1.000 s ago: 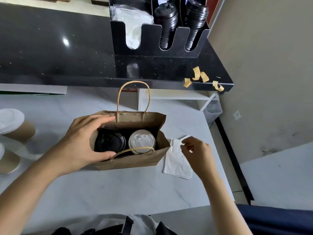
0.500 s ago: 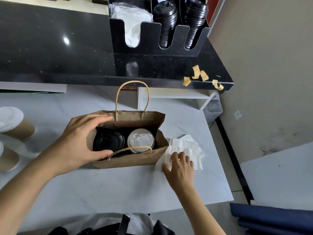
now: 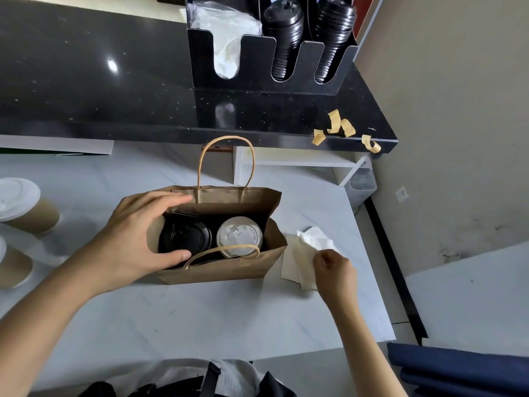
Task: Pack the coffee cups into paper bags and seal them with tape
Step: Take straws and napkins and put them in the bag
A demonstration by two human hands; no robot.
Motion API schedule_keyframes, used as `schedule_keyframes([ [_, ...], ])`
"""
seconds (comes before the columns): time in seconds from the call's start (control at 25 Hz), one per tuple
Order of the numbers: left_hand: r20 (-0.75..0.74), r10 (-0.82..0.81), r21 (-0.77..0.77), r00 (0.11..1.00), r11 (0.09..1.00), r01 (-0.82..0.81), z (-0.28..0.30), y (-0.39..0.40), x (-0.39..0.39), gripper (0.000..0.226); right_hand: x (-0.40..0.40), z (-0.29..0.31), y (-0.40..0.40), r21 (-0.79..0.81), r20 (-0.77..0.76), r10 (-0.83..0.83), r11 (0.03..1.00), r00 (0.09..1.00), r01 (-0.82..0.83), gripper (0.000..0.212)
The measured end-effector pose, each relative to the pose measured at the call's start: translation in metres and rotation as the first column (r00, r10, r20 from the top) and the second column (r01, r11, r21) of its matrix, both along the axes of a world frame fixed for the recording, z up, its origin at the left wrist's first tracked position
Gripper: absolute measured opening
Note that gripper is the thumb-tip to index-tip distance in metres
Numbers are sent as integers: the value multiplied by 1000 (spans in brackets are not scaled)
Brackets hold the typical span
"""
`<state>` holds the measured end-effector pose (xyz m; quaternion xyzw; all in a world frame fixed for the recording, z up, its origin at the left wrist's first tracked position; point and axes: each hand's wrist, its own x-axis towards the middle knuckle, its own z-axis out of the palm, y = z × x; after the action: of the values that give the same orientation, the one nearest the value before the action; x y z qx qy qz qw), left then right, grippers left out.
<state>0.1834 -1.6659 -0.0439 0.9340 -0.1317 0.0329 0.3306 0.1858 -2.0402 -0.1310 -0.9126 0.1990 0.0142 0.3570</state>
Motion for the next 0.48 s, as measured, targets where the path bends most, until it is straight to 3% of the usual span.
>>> schedule_keyframes([
  [0.24, -19, 6, 4, 1000, 1000, -6, 3, -1, 0, 91, 14, 34, -2, 202, 169, -214, 963, 962, 179, 19],
  [0.48, -65, 14, 10, 998, 1000, -13, 10, -3, -2, 93, 31, 99, 13, 384, 410, -337, 907, 848, 175, 16],
])
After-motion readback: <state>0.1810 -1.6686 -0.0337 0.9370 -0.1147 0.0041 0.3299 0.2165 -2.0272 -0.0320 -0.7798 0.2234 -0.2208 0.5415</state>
